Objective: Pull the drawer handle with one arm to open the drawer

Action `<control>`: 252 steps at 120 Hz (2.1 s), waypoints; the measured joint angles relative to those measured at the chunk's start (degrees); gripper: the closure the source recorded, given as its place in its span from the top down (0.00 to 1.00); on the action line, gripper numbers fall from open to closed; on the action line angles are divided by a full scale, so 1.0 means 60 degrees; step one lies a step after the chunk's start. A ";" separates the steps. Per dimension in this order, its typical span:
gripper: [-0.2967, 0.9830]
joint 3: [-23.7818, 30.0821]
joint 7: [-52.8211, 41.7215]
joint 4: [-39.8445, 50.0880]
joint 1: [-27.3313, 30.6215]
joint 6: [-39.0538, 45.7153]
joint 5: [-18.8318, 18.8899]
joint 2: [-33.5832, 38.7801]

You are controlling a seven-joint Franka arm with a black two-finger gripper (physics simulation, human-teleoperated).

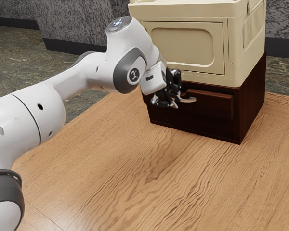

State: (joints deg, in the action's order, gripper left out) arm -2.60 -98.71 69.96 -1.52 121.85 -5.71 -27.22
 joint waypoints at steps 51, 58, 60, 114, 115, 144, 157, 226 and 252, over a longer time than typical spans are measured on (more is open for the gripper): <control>0.26 -0.0010 0.0099 -0.0053 0.0029 -0.0901 0.0044 0.0230; 0.25 -0.0013 0.0119 -0.0054 0.0038 -0.1004 0.0041 0.0264; 0.24 -0.0012 0.0128 -0.0054 0.0045 -0.1034 0.0042 0.0269; 0.23 -0.0019 0.0666 -0.0029 0.0095 -0.1718 0.0069 0.0539; 0.23 -0.0019 0.0678 -0.0026 0.0095 -0.1732 0.0070 0.0546; 0.23 -0.0023 0.1003 0.0037 0.0080 -0.2085 0.0084 0.0685; 0.24 -0.0014 0.1142 0.0134 0.0078 -0.2210 0.0093 0.0738; 0.24 0.0013 0.1777 0.1358 -0.0055 -0.2329 0.0225 0.1611; 0.23 0.0013 0.1922 0.1786 -0.0114 -0.2282 0.0356 0.1952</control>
State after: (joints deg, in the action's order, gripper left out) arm -2.52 -87.18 80.68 -2.21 108.16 -3.57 -15.50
